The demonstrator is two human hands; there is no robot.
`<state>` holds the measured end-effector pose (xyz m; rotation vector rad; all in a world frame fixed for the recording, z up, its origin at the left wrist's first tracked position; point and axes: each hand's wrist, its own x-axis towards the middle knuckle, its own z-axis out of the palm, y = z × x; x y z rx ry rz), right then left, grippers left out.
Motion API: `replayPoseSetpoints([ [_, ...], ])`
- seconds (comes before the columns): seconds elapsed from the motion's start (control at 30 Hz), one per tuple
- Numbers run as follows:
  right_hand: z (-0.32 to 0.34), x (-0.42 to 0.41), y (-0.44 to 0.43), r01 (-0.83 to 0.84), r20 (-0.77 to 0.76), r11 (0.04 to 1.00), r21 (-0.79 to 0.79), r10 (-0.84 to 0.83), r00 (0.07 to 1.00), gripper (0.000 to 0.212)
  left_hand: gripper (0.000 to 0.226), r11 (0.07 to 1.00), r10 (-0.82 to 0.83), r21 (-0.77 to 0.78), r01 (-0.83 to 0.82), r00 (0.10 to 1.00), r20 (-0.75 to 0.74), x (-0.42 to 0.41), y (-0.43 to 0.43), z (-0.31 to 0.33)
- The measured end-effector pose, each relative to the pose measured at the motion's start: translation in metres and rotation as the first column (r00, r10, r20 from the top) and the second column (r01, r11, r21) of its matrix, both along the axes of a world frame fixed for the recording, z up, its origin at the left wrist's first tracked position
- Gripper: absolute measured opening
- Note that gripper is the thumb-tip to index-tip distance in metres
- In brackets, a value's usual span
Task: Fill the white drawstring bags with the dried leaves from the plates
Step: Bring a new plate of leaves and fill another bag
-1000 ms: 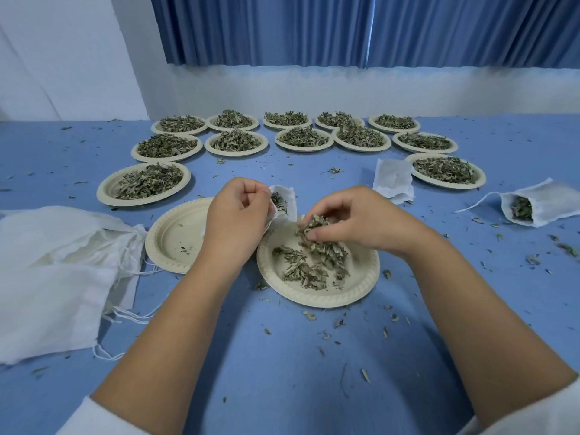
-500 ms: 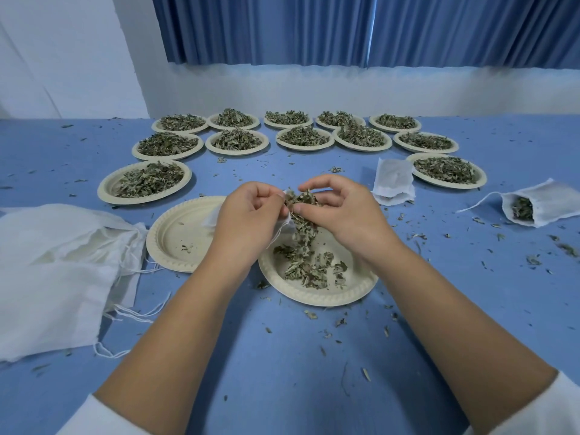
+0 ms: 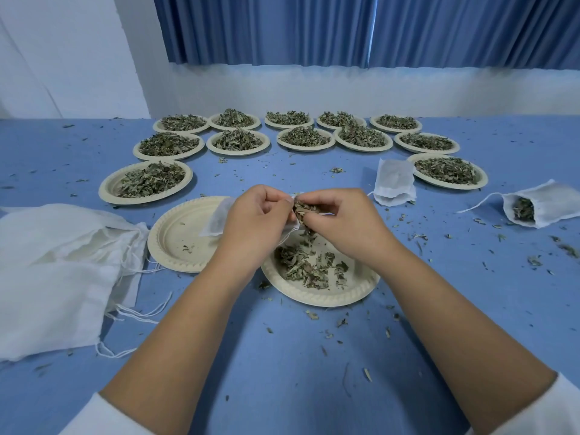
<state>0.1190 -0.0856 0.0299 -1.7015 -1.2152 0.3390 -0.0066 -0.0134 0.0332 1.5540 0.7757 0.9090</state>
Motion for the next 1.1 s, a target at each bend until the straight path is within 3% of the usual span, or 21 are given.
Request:
replayPoseSetpoints([
  [0.13,0.0039,-0.0005,0.0000,-0.048,-0.016,0.999,0.004,0.048,0.999,0.022,0.006,1.000,0.021,0.011,-0.021,1.000,-0.010,-0.0003,0.0018,-0.0014],
  [0.23,0.0025,-0.0013,0.0000,-0.006,-0.002,0.999,0.039,0.006,1.000,0.016,0.007,0.999,-0.007,0.048,0.008,1.000,-0.026,0.0001,0.0011,-0.0024],
  [0.4,-0.0004,-0.0026,-0.0009,0.053,-0.179,0.996,0.066,-0.041,0.983,0.020,0.009,0.989,-0.072,0.125,0.082,0.994,-0.083,0.0000,-0.0005,-0.0037],
  [0.6,-0.0060,-0.0065,0.0015,0.172,-0.155,0.984,0.048,-0.163,0.974,0.020,0.010,0.964,-0.118,0.217,0.152,0.980,-0.161,0.0024,-0.0071,-0.0050],
  [0.67,-0.0048,-0.0054,0.0008,0.148,-0.190,0.988,0.052,-0.136,0.972,0.016,0.010,0.969,-0.104,0.207,0.132,0.985,-0.140,0.0022,-0.0056,-0.0055],
  [0.77,-0.0007,-0.0025,-0.0001,0.052,-0.381,0.998,0.036,-0.035,0.924,0.007,0.012,0.982,-0.045,0.180,0.064,0.993,-0.112,0.0023,-0.0027,-0.0065],
  [0.9,0.0028,0.0017,-0.0023,-0.086,-0.547,0.995,0.043,0.095,0.832,0.015,0.012,0.995,0.002,0.095,0.006,0.997,-0.080,0.0023,0.0016,-0.0061],
  [1.1,-0.0011,0.0011,-0.0004,0.016,-0.583,0.997,0.069,0.028,0.812,0.018,0.015,0.998,-0.063,0.002,0.063,0.998,-0.001,0.0020,-0.0005,-0.0019],
])
